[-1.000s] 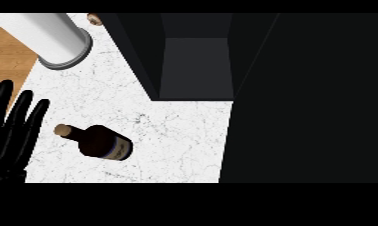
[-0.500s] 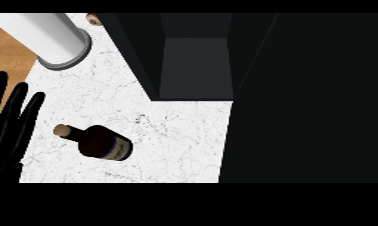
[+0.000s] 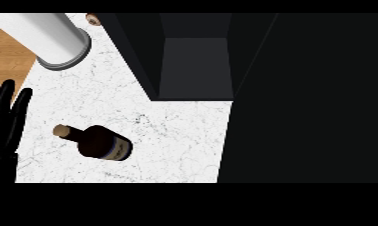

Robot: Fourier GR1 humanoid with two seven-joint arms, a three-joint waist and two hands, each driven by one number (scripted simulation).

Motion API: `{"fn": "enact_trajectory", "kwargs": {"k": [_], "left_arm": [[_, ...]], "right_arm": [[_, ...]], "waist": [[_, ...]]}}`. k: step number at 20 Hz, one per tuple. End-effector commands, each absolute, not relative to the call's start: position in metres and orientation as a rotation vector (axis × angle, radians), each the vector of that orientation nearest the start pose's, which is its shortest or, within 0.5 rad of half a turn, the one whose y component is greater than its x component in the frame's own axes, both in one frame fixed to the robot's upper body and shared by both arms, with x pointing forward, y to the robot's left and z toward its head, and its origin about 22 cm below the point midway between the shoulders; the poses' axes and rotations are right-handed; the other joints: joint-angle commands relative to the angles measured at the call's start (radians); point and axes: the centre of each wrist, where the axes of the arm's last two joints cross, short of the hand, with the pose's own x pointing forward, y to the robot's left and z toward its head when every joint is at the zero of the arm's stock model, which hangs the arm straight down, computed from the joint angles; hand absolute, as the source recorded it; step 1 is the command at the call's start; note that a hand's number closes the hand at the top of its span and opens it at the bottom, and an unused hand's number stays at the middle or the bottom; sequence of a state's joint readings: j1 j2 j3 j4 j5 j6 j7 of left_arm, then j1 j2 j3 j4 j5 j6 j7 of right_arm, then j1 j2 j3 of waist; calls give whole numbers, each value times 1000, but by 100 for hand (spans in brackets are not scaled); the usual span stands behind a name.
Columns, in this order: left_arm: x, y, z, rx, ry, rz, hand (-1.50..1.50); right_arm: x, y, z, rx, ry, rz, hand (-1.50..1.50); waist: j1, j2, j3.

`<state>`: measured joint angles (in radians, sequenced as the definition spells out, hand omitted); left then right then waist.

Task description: Pick up the wine, place it into the cabinet and close the cabinet

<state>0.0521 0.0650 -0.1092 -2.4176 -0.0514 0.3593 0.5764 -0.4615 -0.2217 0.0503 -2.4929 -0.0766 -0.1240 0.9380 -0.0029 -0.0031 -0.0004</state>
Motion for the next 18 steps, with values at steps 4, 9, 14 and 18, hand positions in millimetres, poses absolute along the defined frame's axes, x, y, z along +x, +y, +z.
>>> {"fn": "enact_trajectory", "kwargs": {"k": [4, 9, 14, 18], "left_arm": [[162, 223, 156, 107, -1780, 302, -150], [166, 233, 126, 127, -1710, 285, -150], [162, 233, 101, 158, -1702, 304, -150], [160, 247, 74, 173, -1659, 305, -150]], "right_arm": [[125, -205, 278, 166, -1988, 277, -150], [127, -208, 280, 186, -1995, 277, -150], [124, -206, 291, 164, -1992, 255, -150], [138, -207, 291, 158, -2014, 270, -150]], "waist": [[0, 0, -1], [0, 0, 0], [0, -2, -1], [4, 0, -1]]}}
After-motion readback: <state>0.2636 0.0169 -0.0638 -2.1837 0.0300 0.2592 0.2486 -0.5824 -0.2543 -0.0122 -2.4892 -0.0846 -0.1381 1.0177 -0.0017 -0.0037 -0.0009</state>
